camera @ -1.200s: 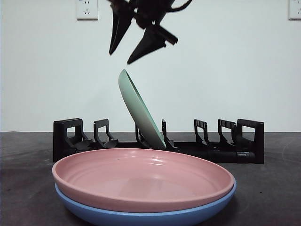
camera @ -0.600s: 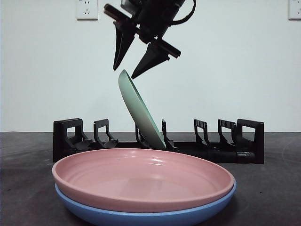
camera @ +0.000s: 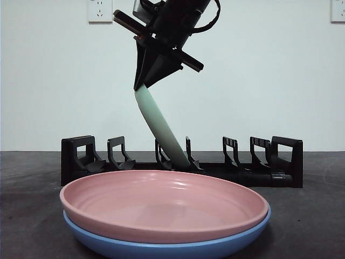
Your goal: Place the plate
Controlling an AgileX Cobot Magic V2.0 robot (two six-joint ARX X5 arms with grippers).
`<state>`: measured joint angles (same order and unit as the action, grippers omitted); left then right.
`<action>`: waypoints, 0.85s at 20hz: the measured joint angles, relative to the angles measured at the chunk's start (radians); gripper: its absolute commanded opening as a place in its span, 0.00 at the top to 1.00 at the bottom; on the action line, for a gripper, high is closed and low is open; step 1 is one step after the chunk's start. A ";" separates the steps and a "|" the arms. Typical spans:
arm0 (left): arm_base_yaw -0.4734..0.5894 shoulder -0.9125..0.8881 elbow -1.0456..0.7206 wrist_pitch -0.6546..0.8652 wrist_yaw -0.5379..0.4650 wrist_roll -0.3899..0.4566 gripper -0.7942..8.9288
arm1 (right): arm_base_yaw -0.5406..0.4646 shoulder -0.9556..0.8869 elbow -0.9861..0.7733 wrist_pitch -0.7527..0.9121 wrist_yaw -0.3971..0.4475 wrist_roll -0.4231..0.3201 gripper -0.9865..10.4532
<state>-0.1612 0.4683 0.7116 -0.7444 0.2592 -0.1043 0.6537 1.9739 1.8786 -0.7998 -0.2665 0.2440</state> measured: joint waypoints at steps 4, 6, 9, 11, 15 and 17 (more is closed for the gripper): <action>0.000 0.000 0.000 0.000 0.000 0.000 0.61 | 0.000 -0.045 0.000 -0.005 -0.031 0.000 0.90; 0.000 0.000 0.000 0.000 0.000 0.000 0.61 | 0.000 -0.082 0.000 -0.011 -0.076 0.000 0.90; 0.000 0.000 0.000 0.000 0.000 0.000 0.61 | 0.002 -0.142 0.003 -0.013 -0.161 0.000 0.90; 0.000 0.000 0.000 0.000 0.000 0.000 0.61 | 0.009 -0.182 0.003 -0.022 -0.161 -0.001 0.90; 0.000 0.000 0.000 0.000 0.000 0.000 0.61 | 0.042 -0.274 0.003 -0.056 -0.150 -0.042 0.90; 0.000 0.000 0.000 0.000 0.000 0.000 0.61 | 0.061 -0.332 0.003 -0.104 -0.104 -0.086 0.90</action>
<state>-0.1612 0.4683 0.7116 -0.7441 0.2596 -0.1043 0.7147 1.6417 1.8816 -0.9039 -0.3702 0.1581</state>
